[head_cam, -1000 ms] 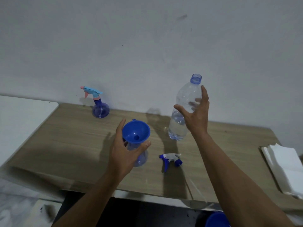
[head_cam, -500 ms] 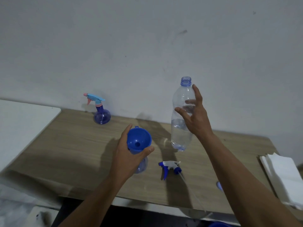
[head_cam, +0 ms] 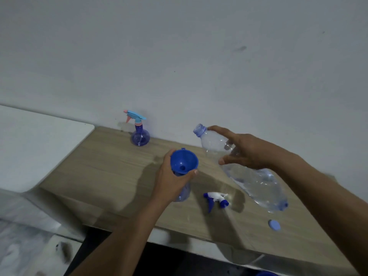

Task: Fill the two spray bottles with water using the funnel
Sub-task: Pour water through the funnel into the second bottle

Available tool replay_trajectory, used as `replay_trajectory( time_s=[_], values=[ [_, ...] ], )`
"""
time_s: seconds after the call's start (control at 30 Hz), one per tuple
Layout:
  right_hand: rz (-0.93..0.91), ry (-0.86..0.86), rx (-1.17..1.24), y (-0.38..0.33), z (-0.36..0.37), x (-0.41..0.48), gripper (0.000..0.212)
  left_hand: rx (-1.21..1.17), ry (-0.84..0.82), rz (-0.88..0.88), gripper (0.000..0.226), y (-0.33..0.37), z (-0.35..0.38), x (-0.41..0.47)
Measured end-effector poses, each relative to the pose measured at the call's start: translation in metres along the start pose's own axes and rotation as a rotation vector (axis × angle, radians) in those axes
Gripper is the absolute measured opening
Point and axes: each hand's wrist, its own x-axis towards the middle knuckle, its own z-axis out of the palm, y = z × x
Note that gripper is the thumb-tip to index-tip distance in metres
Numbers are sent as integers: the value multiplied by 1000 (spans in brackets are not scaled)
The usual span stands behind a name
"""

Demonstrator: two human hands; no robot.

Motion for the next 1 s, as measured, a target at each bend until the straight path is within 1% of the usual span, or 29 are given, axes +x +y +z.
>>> replay_trajectory(
  time_s=[0.13, 0.37, 0.7, 1.0],
  values=[
    [33, -114, -120, 0, 10, 0, 95, 6, -15, 4, 71, -1, -4, 4],
    [90, -183, -263, -4, 11, 4, 95, 1, -36, 14, 70, 1, -6, 2],
    [162, -241, -307, -9, 9, 6, 98, -16, -65, 21, 69, 6, -9, 0],
    [155, -277, -340, -17, 0, 2, 97, -34, -79, 11, 76, 5, -9, 0]
  ],
)
